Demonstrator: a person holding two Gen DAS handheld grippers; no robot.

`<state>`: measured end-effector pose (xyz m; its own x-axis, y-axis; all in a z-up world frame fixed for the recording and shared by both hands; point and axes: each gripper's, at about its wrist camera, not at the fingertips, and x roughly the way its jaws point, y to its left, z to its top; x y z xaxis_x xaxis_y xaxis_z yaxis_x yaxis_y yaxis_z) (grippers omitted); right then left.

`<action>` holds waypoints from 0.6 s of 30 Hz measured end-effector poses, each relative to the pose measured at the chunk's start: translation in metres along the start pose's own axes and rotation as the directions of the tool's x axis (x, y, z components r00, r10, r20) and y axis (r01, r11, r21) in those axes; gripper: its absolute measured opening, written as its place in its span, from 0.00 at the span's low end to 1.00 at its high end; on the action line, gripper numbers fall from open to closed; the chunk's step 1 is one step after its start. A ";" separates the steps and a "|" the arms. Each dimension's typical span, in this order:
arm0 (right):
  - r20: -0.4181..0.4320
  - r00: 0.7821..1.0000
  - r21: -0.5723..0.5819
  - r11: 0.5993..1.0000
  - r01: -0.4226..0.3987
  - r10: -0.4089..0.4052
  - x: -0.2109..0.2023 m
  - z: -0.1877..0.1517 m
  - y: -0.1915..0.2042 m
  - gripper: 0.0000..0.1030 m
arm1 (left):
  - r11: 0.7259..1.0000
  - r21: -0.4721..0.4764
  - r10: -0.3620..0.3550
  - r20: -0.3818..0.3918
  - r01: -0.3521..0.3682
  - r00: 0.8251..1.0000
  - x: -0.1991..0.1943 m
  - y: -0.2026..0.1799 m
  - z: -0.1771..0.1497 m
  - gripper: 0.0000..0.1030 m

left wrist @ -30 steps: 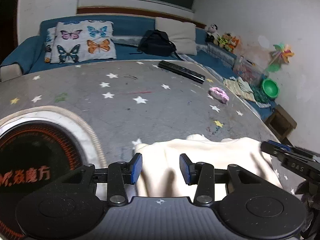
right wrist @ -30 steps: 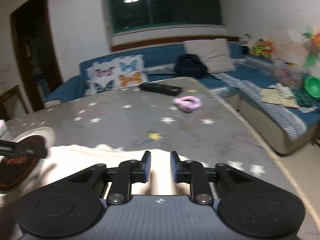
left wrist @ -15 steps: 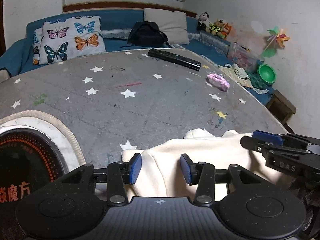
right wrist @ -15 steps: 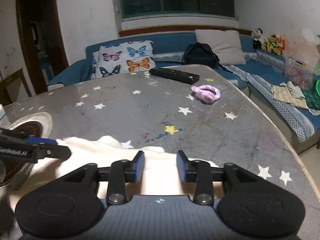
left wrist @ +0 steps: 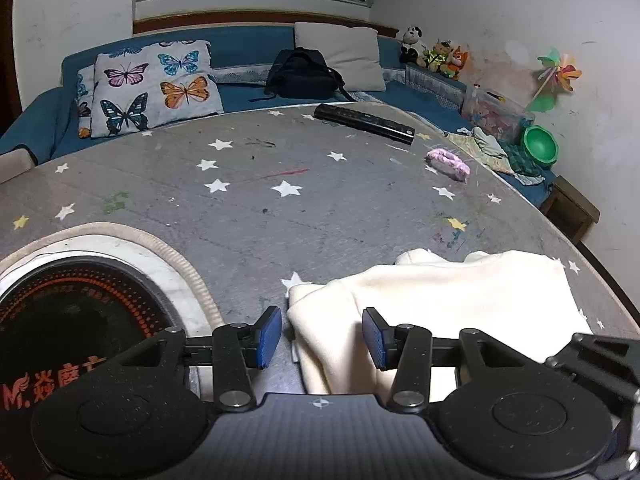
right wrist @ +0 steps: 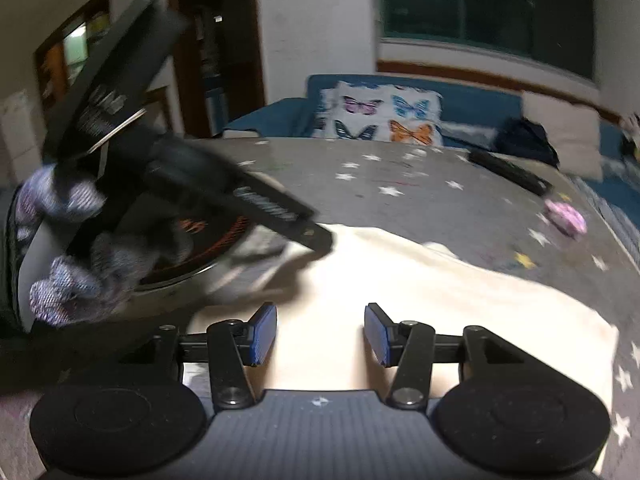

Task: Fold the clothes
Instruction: 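Lower the folded shirt onto the table and open both grippers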

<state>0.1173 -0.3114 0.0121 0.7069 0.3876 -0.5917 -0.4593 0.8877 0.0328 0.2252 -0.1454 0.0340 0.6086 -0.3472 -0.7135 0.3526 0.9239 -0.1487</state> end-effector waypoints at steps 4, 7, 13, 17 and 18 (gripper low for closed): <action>-0.015 1.000 -0.059 0.998 -0.014 0.013 0.006 -0.005 0.025 0.49 | 1.000 -0.011 0.007 0.010 -0.007 1.000 -0.007 0.006 -0.003 0.50; -0.026 1.000 -0.105 0.995 -0.002 0.000 0.008 -0.011 0.038 0.49 | 1.000 -0.017 0.012 0.018 -0.012 1.000 -0.013 0.008 -0.006 0.53; -0.029 1.000 -0.120 0.993 0.007 -0.010 0.004 -0.015 0.046 0.49 | 1.000 -0.023 0.018 0.028 -0.017 0.999 -0.023 0.008 -0.013 0.63; -0.012 1.000 -0.087 0.996 0.015 -0.016 -0.010 -0.019 0.045 0.55 | 1.000 -0.008 0.029 0.053 -0.028 0.998 -0.034 0.005 -0.019 0.77; -0.007 0.999 -0.071 0.997 0.030 -0.031 -0.016 -0.021 0.042 0.55 | 1.000 -0.004 0.031 0.064 -0.031 0.997 -0.038 0.004 -0.021 0.79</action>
<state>0.0755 -0.2858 0.0058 0.7172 0.3583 -0.5977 -0.4746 0.8792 -0.0425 0.1891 -0.1248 0.0460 0.6633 -0.3277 -0.6728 0.3305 0.9349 -0.1296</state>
